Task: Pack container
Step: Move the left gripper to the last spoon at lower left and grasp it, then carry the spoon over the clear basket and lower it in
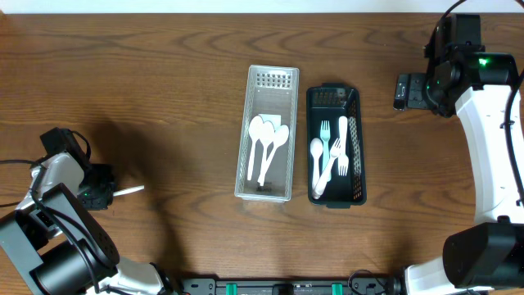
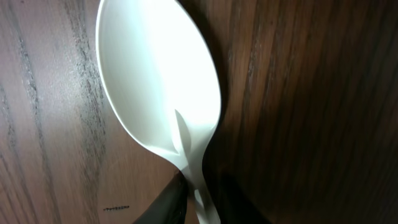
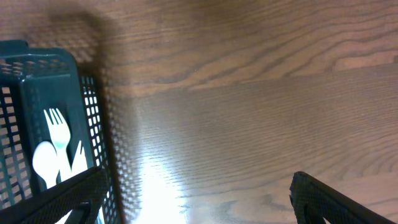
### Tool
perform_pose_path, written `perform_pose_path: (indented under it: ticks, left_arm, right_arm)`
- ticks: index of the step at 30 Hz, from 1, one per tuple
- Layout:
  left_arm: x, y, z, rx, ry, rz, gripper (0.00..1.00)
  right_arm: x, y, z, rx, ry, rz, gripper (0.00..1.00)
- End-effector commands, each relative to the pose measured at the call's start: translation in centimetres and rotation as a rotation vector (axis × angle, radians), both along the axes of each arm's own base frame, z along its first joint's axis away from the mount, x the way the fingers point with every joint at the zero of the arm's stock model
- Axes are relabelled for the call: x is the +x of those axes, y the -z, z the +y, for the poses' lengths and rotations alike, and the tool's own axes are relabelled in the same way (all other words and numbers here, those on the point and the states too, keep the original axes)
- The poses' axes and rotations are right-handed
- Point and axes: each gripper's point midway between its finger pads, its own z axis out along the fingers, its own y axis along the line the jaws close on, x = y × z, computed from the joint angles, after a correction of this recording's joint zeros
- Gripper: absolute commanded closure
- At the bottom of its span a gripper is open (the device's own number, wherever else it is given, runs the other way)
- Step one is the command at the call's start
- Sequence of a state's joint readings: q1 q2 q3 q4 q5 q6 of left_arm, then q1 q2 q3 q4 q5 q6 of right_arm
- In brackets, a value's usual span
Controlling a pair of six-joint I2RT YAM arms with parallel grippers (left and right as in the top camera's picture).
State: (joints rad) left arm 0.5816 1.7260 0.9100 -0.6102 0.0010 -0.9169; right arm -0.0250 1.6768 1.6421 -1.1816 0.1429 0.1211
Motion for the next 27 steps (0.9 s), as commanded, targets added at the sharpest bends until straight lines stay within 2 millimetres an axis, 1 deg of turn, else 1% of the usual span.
perform_pose_path:
  ticks: [1, 5, 7, 10, 11, 15, 19, 21, 23, 26, 27]
  left_arm:
    - [-3.6, 3.1, -2.2, -0.082, -0.001, 0.139, 0.85]
    - [-3.6, 3.1, -2.2, -0.081, -0.001, 0.138, 0.85]
    - [-3.6, 3.1, -2.1, -0.081, -0.001, 0.137, 0.89]
    - [-3.2, 2.8, -2.2, -0.089, 0.025, 0.119, 0.91]
    - [-3.0, 2.5, -2.2, -0.090, 0.036, 0.109, 0.94]
    - [-2.3, 0.6, -2.0, -0.069, 0.059, 0.079, 0.94]
    - [-0.1, -3.2, -2.3, -0.008, 0.212, 0.003, 0.94]
    - [1.4, -5.7, -3.3, 0.032, 0.323, -0.046, 0.94]
    - [2.7, -8.1, -4.8, 0.066, 0.435, -0.090, 0.94]
    - [4.7, -11.9, -8.0, 0.112, 0.619, -0.158, 0.94]
    - [5.4, -13.2, -9.4, 0.129, 0.688, -0.189, 0.95]
  right_arm:
    - [-0.1, 0.0, -0.4, -0.008, 0.007, 0.002, 0.03]
    - [-0.1, 0.0, -0.4, -0.008, 0.007, 0.003, 0.03]
    - [-0.1, 0.0, -0.4, -0.008, 0.007, 0.003, 0.03]
    - [-0.1, 0.0, -0.4, -0.008, 0.007, 0.002, 0.03]
    - [-0.1, 0.0, -0.4, -0.008, 0.007, 0.002, 0.03]
    - [-0.1, 0.0, -0.4, -0.008, 0.007, 0.001, 0.03]
    - [0.1, -0.1, -0.4, -0.008, 0.008, -0.007, 0.03]
    - [0.2, -0.1, -0.4, -0.008, 0.008, -0.011, 0.03]
    - [0.2, -0.1, -0.4, -0.007, 0.007, -0.012, 0.03]
    - [0.2, -0.1, -0.4, -0.007, 0.008, -0.012, 0.03]
    - [0.2, -0.1, -0.4, -0.007, 0.008, -0.012, 0.03]
